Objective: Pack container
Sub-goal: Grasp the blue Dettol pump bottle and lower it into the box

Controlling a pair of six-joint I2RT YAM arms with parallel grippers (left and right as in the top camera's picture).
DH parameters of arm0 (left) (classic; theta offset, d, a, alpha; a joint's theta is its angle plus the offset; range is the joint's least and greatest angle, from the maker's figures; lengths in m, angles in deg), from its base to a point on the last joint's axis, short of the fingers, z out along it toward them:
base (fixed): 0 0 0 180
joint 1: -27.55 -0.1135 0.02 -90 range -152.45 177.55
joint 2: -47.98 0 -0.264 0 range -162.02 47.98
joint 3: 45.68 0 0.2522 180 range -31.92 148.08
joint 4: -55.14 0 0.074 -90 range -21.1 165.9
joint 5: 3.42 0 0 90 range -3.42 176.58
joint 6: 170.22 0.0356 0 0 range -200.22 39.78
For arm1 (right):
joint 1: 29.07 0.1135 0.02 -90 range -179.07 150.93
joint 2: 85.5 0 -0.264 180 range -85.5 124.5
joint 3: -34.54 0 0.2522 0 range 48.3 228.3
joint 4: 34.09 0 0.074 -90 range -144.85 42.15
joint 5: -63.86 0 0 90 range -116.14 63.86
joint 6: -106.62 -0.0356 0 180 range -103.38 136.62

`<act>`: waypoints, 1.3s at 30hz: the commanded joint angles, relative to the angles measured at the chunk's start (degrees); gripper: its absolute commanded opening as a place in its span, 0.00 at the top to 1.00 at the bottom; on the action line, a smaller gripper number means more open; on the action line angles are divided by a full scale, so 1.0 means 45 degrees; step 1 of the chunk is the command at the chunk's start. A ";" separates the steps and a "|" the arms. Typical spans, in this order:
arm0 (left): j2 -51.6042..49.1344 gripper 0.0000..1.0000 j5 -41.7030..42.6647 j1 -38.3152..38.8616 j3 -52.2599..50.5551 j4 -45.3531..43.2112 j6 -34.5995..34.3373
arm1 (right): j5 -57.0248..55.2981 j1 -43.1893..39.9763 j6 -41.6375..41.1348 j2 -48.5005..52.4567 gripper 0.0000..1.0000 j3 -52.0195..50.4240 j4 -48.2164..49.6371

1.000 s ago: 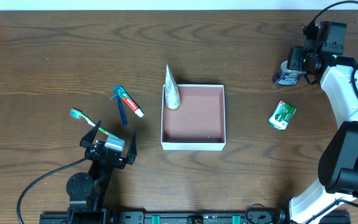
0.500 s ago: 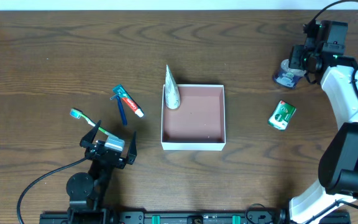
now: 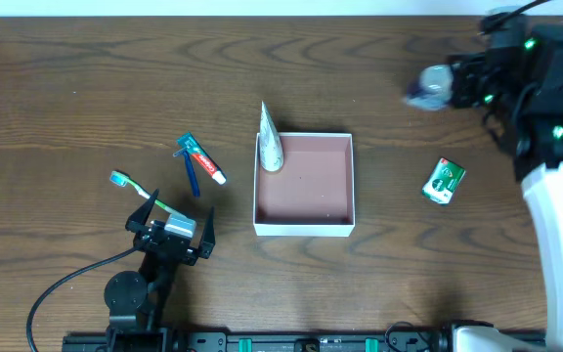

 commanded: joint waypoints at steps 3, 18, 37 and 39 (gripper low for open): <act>-0.0010 0.02 0.0073 -0.0068 -0.0243 0.0423 -0.0063 | -0.0155 0.2594 -0.0486 -0.0869 0.99 0.0219 -0.0772; -0.0010 0.02 0.0073 -0.0063 -0.0243 0.0423 -0.0063 | -0.7135 0.7912 -0.3337 -0.0185 0.98 -0.0549 -0.0559; -0.0010 0.02 0.0073 -0.0063 -0.0243 0.0423 -0.0063 | -0.6615 0.8767 -0.2259 0.0136 0.95 -0.4964 0.5523; -0.0010 0.02 0.0073 -0.0068 -0.0243 0.0423 -0.0063 | -0.6509 0.8767 -0.2176 0.0311 0.95 -0.4964 0.5620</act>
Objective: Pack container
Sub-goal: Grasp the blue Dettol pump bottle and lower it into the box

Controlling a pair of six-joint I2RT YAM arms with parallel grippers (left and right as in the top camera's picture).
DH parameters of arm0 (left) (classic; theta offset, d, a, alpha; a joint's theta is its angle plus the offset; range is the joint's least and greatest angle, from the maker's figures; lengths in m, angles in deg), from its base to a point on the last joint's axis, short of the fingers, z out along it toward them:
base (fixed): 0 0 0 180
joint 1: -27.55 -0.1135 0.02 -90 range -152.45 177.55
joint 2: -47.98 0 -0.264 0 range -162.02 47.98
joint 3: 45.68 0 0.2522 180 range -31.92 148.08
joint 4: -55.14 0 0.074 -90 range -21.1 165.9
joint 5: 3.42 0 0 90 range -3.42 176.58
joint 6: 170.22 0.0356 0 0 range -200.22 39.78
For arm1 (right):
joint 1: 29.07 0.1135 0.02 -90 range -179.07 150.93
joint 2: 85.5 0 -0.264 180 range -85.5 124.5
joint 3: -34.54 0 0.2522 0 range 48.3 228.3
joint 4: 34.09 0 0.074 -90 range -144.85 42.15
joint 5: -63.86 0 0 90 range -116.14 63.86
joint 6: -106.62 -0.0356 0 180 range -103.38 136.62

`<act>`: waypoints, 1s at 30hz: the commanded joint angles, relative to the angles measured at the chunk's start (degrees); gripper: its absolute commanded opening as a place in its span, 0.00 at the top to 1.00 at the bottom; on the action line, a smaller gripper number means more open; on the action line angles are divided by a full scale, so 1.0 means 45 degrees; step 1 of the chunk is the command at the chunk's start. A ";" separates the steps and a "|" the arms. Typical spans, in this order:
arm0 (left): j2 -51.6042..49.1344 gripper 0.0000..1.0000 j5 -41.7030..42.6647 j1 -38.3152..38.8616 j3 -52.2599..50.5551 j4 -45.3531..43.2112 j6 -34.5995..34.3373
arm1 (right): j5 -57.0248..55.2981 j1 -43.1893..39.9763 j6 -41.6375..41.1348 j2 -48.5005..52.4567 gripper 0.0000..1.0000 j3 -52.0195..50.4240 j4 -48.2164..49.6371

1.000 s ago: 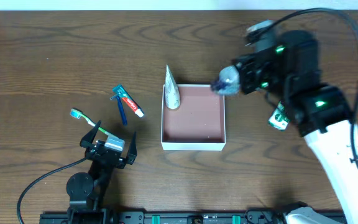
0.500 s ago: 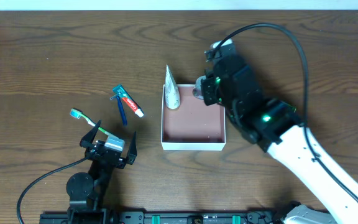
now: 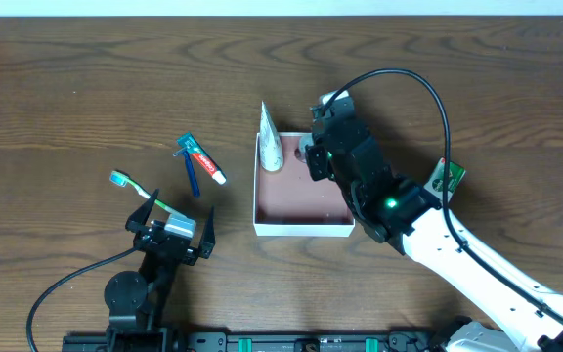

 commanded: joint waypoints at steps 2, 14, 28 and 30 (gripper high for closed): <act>-0.0010 0.02 0.0073 -0.0068 -0.0243 0.0423 -0.0063 | 0.0311 0.0117 0.0423 0.0345 0.95 0.0107 0.0447; -0.0010 0.02 0.0073 -0.0063 -0.0243 0.0423 -0.0063 | 0.0597 0.0112 0.0418 0.1710 0.98 0.0107 0.1195; -0.0010 0.02 0.0073 -0.0068 -0.0243 0.0423 -0.0063 | 0.0597 0.0102 0.0427 0.2555 0.99 0.0107 0.1851; -0.0010 0.02 0.0073 -0.0068 -0.0243 0.0423 -0.0063 | 0.0593 0.0102 0.0427 0.2579 0.98 0.0107 0.1851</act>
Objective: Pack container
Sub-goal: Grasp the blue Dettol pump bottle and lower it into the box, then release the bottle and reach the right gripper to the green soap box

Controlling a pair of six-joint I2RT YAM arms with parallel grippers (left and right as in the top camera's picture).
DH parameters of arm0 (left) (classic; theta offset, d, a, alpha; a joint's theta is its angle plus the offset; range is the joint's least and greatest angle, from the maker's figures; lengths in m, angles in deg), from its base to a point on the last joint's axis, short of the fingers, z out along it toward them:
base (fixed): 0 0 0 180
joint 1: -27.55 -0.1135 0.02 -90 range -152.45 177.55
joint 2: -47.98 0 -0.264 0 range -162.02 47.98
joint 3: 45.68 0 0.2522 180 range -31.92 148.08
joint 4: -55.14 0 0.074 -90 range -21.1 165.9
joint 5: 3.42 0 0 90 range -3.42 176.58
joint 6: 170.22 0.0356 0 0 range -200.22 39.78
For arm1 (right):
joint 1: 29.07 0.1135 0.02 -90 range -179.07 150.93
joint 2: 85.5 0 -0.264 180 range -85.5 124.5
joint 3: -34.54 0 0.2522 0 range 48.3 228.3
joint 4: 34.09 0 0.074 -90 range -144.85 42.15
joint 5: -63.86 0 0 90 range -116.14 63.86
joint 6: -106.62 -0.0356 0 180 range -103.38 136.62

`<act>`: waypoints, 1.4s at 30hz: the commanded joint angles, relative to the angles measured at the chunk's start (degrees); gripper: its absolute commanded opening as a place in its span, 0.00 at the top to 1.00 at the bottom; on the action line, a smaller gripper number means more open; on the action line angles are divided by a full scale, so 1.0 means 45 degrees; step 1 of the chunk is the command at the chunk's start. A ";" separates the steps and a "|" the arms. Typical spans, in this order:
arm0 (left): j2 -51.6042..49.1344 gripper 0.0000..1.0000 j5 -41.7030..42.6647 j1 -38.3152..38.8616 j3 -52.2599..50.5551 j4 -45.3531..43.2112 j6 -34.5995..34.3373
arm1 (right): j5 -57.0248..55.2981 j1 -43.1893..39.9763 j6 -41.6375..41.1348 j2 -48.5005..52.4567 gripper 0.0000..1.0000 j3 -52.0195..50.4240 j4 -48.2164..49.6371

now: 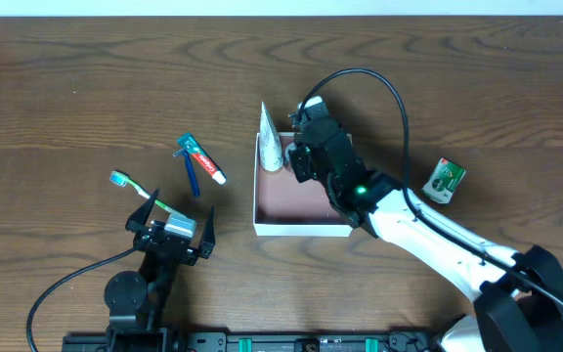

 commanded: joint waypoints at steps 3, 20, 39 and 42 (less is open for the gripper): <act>-0.0010 0.02 0.0073 -0.0068 -0.0243 0.0423 -0.0063 | -0.0155 0.0097 0.0146 -0.0131 0.98 0.0165 0.0301; -0.0010 0.02 0.0073 -0.0068 -0.0243 0.0423 -0.0063 | -0.0238 -0.0068 0.0423 -0.0131 0.38 0.0165 0.0928; -0.0010 0.02 0.0073 -0.0063 -0.0243 0.0423 -0.0063 | -0.0529 -0.1972 -0.1336 -0.4313 0.01 0.4634 -0.6844; -0.0010 0.02 0.0073 -0.0063 -0.0243 0.0423 -0.0063 | -0.0461 -0.3594 -0.3036 -0.4653 0.01 0.4634 -0.9112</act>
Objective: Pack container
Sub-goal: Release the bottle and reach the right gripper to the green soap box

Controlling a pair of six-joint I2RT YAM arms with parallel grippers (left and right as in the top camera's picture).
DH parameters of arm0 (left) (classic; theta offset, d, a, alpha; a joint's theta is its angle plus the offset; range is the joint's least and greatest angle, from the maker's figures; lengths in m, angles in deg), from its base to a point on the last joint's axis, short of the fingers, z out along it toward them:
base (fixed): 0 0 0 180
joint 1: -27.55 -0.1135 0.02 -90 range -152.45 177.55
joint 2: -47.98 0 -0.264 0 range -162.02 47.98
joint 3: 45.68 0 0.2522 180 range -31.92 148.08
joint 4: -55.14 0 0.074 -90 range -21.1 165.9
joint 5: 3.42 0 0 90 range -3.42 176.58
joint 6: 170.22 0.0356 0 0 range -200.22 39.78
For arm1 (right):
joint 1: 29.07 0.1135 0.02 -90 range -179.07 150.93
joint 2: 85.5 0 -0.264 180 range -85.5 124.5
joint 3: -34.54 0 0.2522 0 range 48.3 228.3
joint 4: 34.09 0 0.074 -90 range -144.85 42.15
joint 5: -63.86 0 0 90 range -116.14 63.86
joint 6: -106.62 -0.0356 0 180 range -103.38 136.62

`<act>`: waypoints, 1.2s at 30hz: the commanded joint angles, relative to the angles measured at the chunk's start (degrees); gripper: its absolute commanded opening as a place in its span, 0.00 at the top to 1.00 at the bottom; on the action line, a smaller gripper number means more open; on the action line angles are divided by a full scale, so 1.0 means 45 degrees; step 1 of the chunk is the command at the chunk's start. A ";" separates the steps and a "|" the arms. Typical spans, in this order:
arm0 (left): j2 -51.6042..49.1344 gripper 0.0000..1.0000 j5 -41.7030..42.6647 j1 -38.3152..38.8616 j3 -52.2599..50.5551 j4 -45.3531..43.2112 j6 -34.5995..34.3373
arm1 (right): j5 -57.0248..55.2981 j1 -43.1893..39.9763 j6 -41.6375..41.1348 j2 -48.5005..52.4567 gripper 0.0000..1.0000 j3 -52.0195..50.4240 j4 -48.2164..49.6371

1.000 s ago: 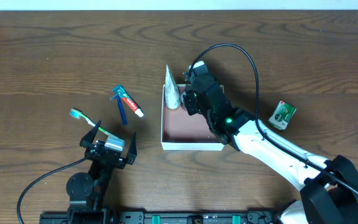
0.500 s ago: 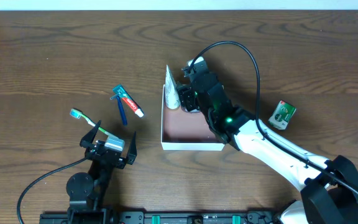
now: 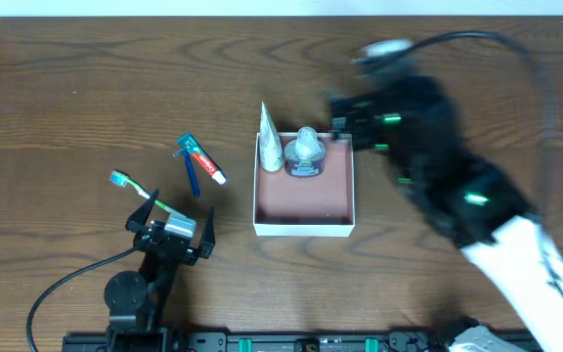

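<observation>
The white box (image 3: pixel 304 229) with a reddish-brown floor stands at mid-table. A white tube (image 3: pixel 270 142) leans in its back left corner. Beside the tube, a small dark bottle with a clear cap (image 3: pixel 306 154) stands in the box. My right gripper (image 3: pixel 340 122) is blurred just past the box's back right corner, apart from the bottle, and its fingers look spread. My left gripper (image 3: pixel 179 207) rests open at the front left, over the handle end of a green toothbrush (image 3: pixel 133 186).
A small red-and-white toothpaste tube (image 3: pixel 203 159) and a blue razor (image 3: pixel 192 176) lie left of the box. The right arm (image 3: pixel 457 186) stretches blurred across the right side, covering the table there.
The bottle now stands in the box beside the white tube, free of the right gripper. The right gripper has moved back and to the right, outside the box. The left arm has not moved.
My right gripper first held the bottle high at the far right of the table. It was then over the box's back edge with the bottle, then lower at the back left by the tube. Now the bottle is in the box and the gripper is away.
</observation>
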 commanded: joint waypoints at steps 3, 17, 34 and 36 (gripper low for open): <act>-0.0010 0.02 0.0073 -0.0068 -0.0243 0.0418 -0.0068 | -0.0112 -0.2793 -0.3162 0.0185 0.01 -0.0223 -0.3162; -0.0010 0.02 0.0073 -0.0068 -0.0243 0.0418 -0.0068 | 0.0704 -0.6499 -0.4784 0.2924 0.01 -0.3060 -0.3638; -0.0010 0.02 0.0073 -0.0068 -0.0243 0.0418 -0.0068 | 0.1166 -0.6664 -0.5173 0.6203 0.01 -0.4449 0.0078; -0.0010 0.02 0.0073 -0.0068 -0.0243 0.0418 -0.0068 | 0.1166 -0.6669 -0.5173 0.6577 0.02 -0.4449 0.0321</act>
